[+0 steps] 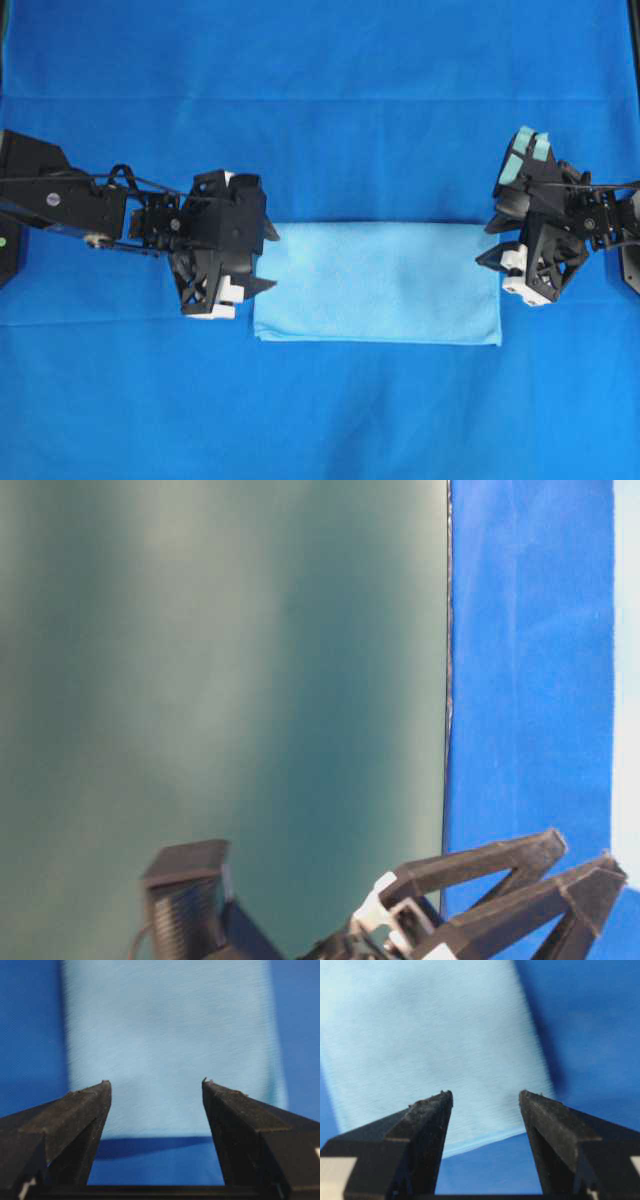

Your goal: Fold the light blue towel.

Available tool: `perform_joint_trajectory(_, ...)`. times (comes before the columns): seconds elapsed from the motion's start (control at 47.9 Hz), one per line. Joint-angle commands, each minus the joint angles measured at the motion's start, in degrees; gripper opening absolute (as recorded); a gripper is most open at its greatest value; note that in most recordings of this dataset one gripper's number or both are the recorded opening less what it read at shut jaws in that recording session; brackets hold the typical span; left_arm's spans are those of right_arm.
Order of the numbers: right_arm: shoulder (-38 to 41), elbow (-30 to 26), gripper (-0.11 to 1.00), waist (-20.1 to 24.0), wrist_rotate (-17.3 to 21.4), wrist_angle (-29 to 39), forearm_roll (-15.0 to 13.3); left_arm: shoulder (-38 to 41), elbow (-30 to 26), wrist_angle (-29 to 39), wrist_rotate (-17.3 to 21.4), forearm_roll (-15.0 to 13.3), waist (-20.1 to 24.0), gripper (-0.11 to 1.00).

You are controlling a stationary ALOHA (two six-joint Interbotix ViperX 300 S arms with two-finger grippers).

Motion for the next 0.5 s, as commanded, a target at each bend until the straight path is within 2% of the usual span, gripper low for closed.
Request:
perform_joint_trajectory(0.0,0.6,-0.4,0.60,-1.7,-0.1,-0.1,-1.5,0.5,-0.2,-1.1,0.1,0.0,1.3,0.70)
perform_joint_trajectory(0.23,6.7,-0.1,0.60,-5.2,-0.1,-1.7,-3.2,4.1,0.4,-5.0,0.4,0.1,4.7,0.70)
perform_joint_trajectory(0.481,12.7,0.1,0.60,-6.9,-0.1,-6.0,-3.5,7.7,0.9,-6.7,2.3,0.1,5.1,0.69)
